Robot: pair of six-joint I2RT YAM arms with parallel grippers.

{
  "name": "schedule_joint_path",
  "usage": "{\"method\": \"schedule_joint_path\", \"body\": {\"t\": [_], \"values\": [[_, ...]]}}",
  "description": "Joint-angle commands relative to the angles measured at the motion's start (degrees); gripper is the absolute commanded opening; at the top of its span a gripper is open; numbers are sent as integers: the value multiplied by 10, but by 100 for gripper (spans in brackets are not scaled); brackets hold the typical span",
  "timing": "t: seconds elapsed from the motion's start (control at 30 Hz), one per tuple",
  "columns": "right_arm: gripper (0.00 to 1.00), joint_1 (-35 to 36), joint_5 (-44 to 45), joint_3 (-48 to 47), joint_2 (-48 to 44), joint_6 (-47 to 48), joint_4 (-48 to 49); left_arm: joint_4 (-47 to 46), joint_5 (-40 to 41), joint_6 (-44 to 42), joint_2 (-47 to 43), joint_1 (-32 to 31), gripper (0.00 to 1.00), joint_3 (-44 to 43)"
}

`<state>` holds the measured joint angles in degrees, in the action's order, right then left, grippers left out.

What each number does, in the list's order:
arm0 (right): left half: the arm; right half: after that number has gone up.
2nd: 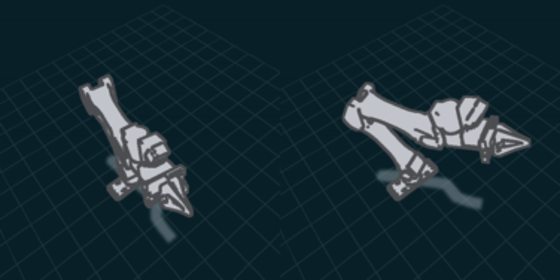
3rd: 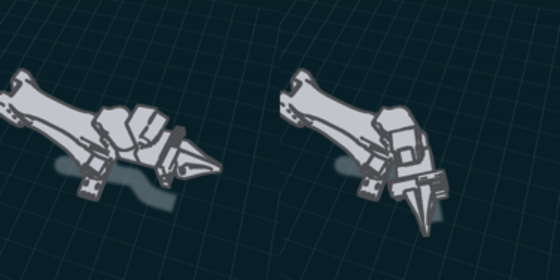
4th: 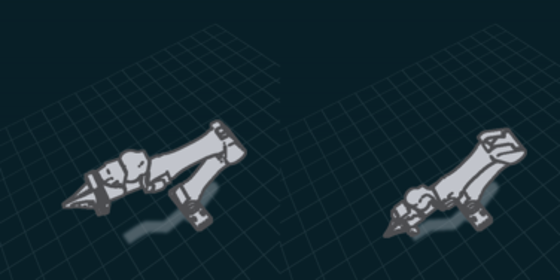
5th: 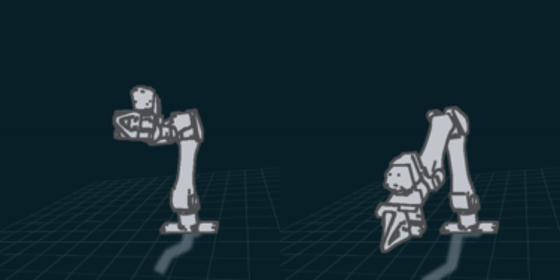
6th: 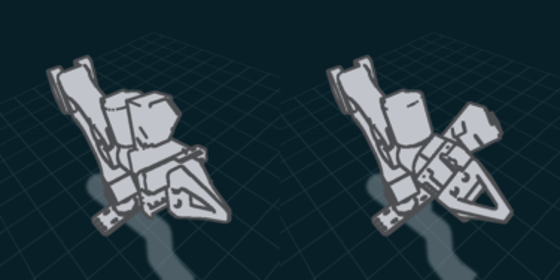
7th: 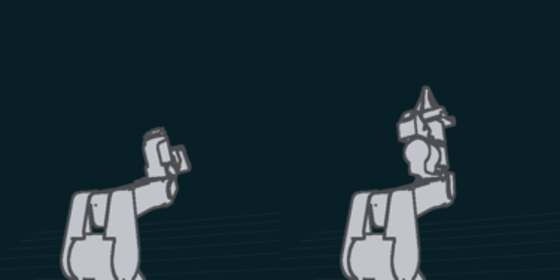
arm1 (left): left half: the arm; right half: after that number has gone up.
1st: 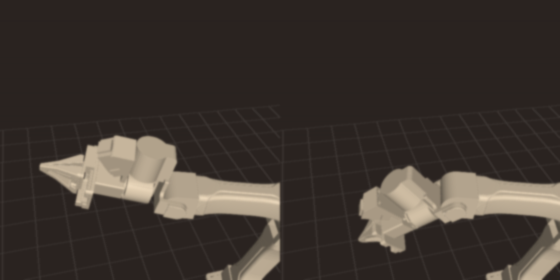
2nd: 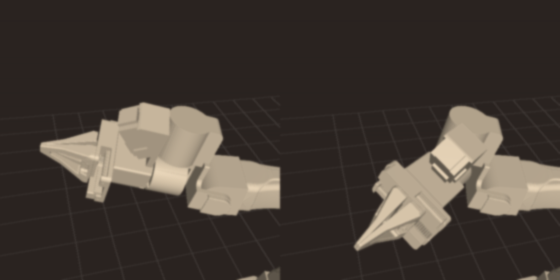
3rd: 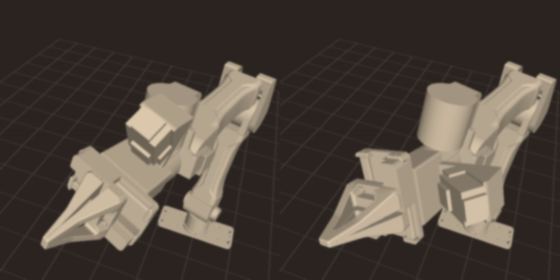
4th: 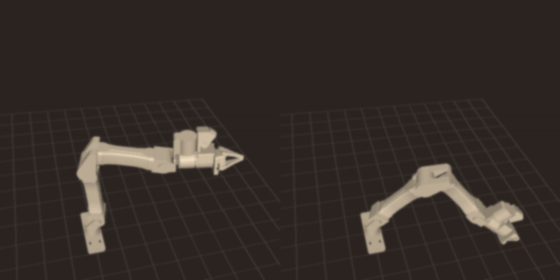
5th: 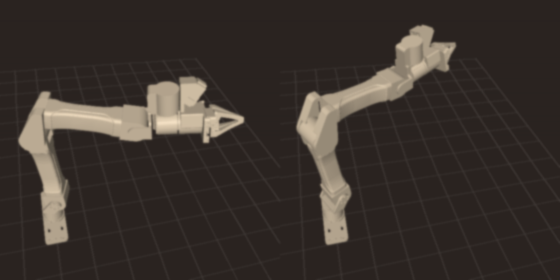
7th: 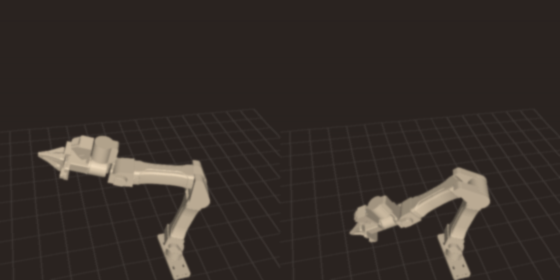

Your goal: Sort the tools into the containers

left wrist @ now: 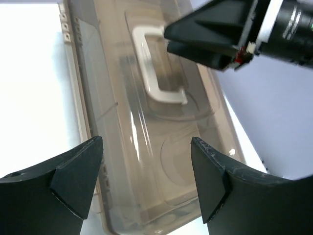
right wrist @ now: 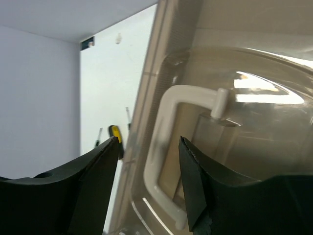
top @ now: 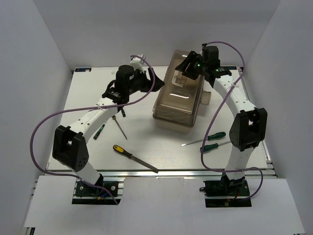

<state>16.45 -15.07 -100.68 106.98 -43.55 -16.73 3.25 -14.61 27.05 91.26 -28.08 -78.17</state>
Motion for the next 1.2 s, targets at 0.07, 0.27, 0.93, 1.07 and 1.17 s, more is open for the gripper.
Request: {"method": "schedule_joint_path", "body": {"t": [0.07,0.27,0.93,1.07,1.17], "values": [[58,16,78,-36,18,58,-37,-60,-84,4,29,1,82,40],[58,46,127,-64,38,72,-46,-74,-125,7,55,1,82,38],[54,47,-44,-26,51,-56,-4,-106,-115,-12,42,1,81,14],[52,23,-76,-20,42,-77,16,-105,-121,-5,63,1,81,-33],[51,12,-96,-14,34,-90,33,-111,-125,5,80,1,81,-58]]}}
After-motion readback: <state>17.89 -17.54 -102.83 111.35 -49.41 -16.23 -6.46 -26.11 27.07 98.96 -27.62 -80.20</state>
